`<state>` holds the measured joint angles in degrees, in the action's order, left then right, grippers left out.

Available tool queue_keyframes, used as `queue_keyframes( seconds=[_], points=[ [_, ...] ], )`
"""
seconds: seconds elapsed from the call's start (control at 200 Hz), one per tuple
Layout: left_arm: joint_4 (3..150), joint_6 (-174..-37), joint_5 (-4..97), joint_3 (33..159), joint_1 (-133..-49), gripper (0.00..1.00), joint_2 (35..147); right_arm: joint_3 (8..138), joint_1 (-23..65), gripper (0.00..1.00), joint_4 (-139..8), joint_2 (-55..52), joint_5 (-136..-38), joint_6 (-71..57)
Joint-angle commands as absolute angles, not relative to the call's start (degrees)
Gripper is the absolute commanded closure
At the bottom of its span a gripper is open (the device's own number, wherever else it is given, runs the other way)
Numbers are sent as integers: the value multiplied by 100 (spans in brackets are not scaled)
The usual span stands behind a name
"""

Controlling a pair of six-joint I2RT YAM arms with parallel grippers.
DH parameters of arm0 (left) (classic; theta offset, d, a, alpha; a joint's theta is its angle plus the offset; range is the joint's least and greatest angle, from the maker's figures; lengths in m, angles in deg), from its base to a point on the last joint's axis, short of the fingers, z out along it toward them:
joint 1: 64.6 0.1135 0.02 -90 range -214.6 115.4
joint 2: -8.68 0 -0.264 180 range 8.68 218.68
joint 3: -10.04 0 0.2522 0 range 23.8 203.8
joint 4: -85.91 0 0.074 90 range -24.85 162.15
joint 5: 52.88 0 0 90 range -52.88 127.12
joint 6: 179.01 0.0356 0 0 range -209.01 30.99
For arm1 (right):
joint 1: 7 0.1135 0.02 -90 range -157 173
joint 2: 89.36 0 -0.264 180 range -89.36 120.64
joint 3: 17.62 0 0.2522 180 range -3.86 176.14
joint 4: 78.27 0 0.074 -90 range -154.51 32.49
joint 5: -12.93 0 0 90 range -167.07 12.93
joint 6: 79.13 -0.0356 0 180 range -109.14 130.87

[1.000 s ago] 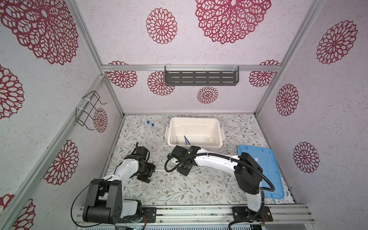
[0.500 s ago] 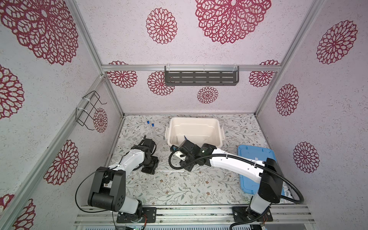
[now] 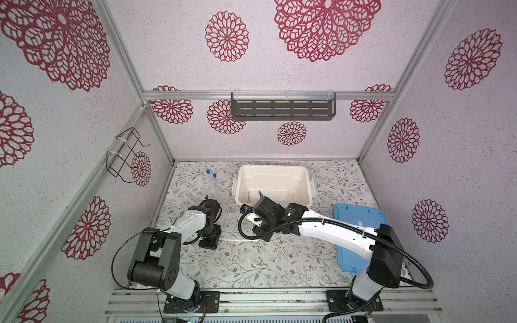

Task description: Organize the chemistry lab equipment

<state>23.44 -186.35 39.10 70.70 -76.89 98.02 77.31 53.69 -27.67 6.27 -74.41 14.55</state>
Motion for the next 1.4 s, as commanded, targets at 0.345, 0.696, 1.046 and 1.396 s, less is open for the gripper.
queue_keyframes(
  seconds=[0.345, 0.696, 1.046, 1.396],
  points=[
    [2024, -18806, 3640, 7570, -7800, 57, 9420, 7893, 5348, 62, -2567, 599, -7542, 1596],
    [3029, -18808, 4037, 7336, -7811, 54, 10053, 7965, 5347, 62, -2532, 642, -7539, 1655],
    [3855, -19038, 4091, 6551, -7866, 90, 10032, 7948, 5349, 62, -2596, 616, -7573, 1666],
    [3279, -18970, 4198, 6442, -7857, 98, 9663, 7422, 5349, 58, -3230, 814, -8167, 1675]
  ],
)
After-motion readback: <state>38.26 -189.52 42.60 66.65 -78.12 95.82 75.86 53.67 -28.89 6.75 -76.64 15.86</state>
